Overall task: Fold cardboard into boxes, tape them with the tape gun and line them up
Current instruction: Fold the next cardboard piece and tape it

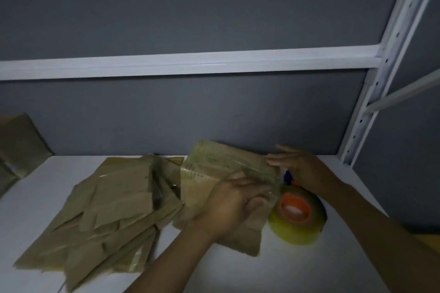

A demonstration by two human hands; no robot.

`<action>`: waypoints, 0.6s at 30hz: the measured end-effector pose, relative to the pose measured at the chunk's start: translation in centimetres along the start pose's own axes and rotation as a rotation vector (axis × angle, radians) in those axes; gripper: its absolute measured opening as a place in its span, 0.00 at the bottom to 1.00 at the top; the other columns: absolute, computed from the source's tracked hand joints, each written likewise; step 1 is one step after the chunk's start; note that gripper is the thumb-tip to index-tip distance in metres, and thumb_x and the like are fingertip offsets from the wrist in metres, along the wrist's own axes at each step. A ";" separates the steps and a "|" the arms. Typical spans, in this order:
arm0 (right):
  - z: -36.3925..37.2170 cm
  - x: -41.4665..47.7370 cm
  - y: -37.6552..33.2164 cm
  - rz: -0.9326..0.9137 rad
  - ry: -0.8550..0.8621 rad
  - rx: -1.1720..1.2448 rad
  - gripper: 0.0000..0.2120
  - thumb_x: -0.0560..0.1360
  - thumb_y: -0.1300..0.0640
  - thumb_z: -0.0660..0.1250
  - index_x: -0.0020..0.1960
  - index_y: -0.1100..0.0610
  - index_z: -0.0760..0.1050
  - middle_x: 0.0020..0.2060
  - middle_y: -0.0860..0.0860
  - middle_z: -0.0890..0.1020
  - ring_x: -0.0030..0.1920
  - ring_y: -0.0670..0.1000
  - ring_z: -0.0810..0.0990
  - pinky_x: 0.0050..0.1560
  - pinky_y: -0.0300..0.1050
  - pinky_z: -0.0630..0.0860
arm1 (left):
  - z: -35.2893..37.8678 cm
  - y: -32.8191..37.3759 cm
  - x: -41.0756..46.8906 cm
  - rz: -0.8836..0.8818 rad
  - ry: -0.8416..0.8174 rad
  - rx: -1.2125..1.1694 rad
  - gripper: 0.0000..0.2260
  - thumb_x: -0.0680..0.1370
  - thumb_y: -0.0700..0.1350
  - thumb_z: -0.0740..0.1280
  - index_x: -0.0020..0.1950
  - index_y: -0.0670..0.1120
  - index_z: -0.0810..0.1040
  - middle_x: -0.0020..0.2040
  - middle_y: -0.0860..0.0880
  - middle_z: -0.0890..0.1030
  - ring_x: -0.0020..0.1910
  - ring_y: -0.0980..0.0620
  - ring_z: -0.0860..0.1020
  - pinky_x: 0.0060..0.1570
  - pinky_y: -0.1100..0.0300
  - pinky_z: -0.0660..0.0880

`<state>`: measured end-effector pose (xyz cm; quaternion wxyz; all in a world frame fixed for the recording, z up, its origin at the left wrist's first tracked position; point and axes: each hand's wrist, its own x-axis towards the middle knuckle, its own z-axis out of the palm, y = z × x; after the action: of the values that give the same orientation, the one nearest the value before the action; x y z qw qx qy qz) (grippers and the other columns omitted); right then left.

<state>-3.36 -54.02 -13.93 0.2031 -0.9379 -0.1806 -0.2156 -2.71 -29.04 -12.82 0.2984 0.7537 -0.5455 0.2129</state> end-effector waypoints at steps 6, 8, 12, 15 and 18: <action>0.5 0.7 -7.0 0.251 0.004 -0.200 0.21 0.78 0.53 0.53 0.69 0.52 0.72 0.71 0.48 0.69 0.74 0.51 0.61 0.73 0.49 0.55 | -2.8 -5.1 -0.5 -0.410 -0.496 0.441 0.59 0.56 0.83 0.33 0.80 0.49 0.46 0.80 0.51 0.46 0.78 0.50 0.47 0.76 0.54 0.42; 1.6 1.7 -10.0 0.352 -0.111 -0.180 0.25 0.82 0.48 0.44 0.76 0.52 0.60 0.76 0.47 0.60 0.76 0.48 0.53 0.75 0.46 0.47 | -2.7 -5.8 -0.7 -0.433 -0.551 0.458 0.64 0.51 0.82 0.26 0.79 0.46 0.41 0.79 0.48 0.41 0.78 0.49 0.41 0.74 0.55 0.35; 4.2 3.1 -12.7 0.407 -0.319 -0.314 0.29 0.80 0.42 0.35 0.78 0.52 0.48 0.78 0.48 0.49 0.77 0.49 0.45 0.76 0.50 0.39 | -2.6 -6.1 -0.9 -0.364 -0.591 0.451 0.65 0.50 0.80 0.23 0.79 0.43 0.42 0.78 0.48 0.40 0.78 0.50 0.42 0.71 0.62 0.31; 3.9 3.3 -11.5 0.501 -0.366 -0.272 0.29 0.82 0.43 0.40 0.78 0.54 0.44 0.78 0.49 0.44 0.77 0.49 0.42 0.76 0.47 0.38 | -4.2 -8.1 -1.6 -0.384 -0.544 0.403 0.62 0.55 0.84 0.33 0.79 0.45 0.46 0.76 0.51 0.42 0.79 0.49 0.48 0.72 0.62 0.36; 3.6 3.0 -10.8 0.640 -0.314 -0.079 0.31 0.82 0.43 0.44 0.78 0.56 0.39 0.77 0.48 0.38 0.76 0.47 0.36 0.74 0.45 0.42 | -6.1 -9.3 -2.0 -0.605 -0.602 0.331 0.65 0.50 0.84 0.46 0.79 0.50 0.38 0.78 0.52 0.37 0.78 0.52 0.46 0.74 0.58 0.51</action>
<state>-4.27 -42.40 -12.15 0.1938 -0.9757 0.1019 -0.0013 5.49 -21.32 -11.66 0.0508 0.9450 -0.3219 -0.0280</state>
